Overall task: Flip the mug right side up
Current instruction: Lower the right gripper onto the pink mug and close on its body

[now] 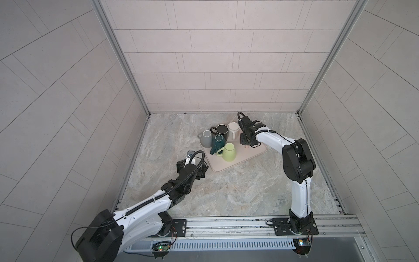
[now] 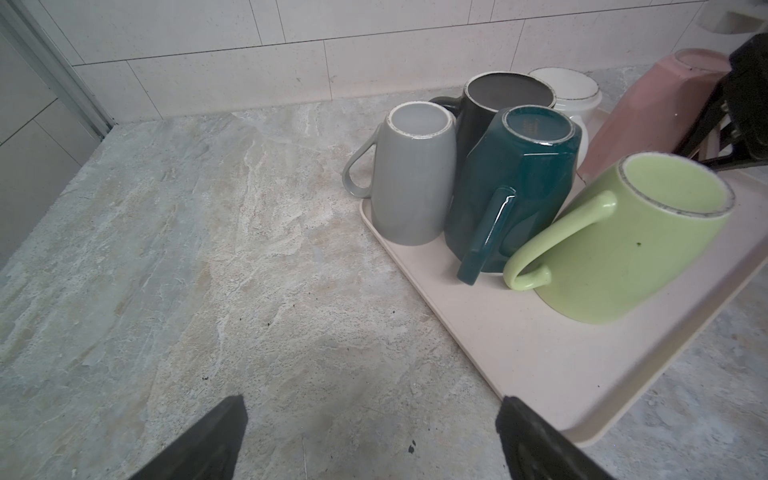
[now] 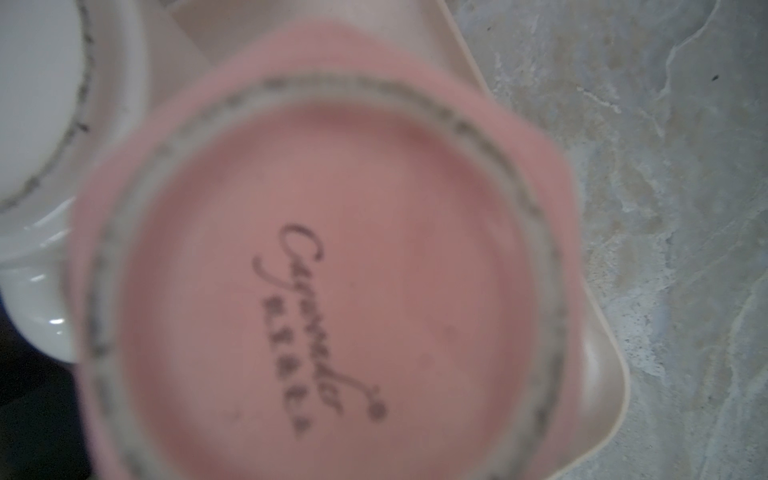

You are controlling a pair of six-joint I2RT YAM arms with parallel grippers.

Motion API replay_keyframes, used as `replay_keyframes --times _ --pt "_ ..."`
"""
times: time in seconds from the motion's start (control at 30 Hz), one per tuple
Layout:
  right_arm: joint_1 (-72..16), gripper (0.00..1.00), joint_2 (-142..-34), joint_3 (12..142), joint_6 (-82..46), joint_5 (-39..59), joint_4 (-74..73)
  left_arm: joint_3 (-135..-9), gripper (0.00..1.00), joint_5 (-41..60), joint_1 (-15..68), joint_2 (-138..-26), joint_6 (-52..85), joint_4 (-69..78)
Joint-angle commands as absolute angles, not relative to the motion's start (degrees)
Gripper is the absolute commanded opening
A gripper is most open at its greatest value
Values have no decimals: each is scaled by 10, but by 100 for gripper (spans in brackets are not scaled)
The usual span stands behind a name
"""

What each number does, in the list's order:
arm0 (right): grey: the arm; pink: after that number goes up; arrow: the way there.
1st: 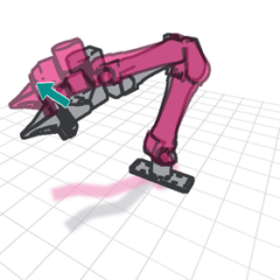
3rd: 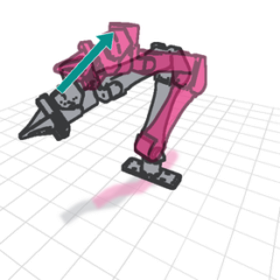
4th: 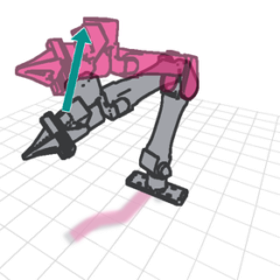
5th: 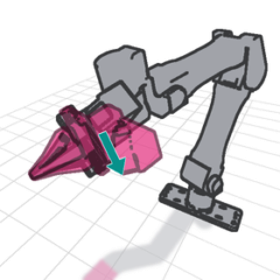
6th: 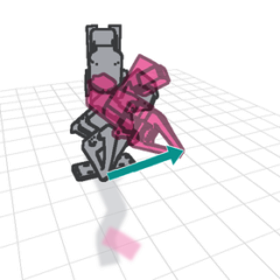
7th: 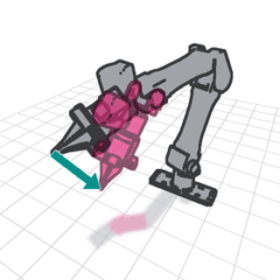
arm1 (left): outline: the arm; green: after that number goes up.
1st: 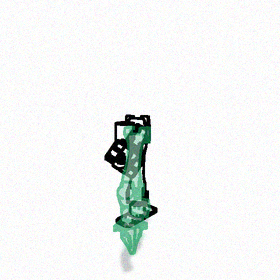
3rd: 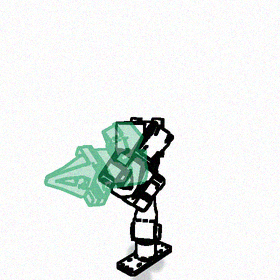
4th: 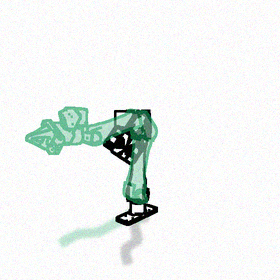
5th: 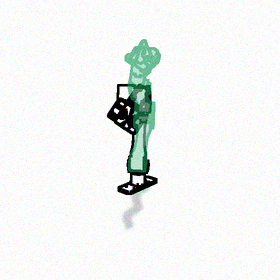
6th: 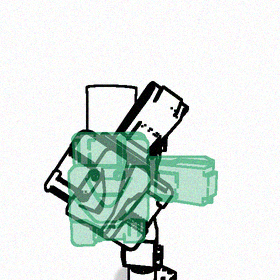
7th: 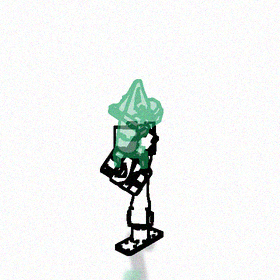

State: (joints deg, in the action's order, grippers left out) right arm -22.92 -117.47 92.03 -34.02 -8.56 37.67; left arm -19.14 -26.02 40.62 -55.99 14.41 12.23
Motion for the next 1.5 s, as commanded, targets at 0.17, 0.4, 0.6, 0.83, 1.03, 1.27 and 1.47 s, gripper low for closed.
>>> replay_keyframes --times 0.17,0.4,0.6,0.83,1.03,1.27,1.47 --pt "-216 22 -1184 947 -310 -84 421 -191 100 -269 407 -559 137 130" --pt "-202 22 -1204 977 -301 -59 443 -191 100 -268 407 -562 136 131" --pt "-200 22 -1219 993 -293 -68 463 -191 100 -266 407 -560 136 131" --pt "-201 8 -1226 1007 -279 -87 478 -190 100 -265 407 -561 135 132" --pt "-200 4 -1225 1018 -269 -98 490 -191 100 -262 407 -563 135 133" --pt "-197 0 -1217 1024 -254 -90 501 -190 100 -247 408 -571 133 138" --pt "-196 0 -1175 992 -234 -54 480 -198 100 -240 408 -588 131 134"
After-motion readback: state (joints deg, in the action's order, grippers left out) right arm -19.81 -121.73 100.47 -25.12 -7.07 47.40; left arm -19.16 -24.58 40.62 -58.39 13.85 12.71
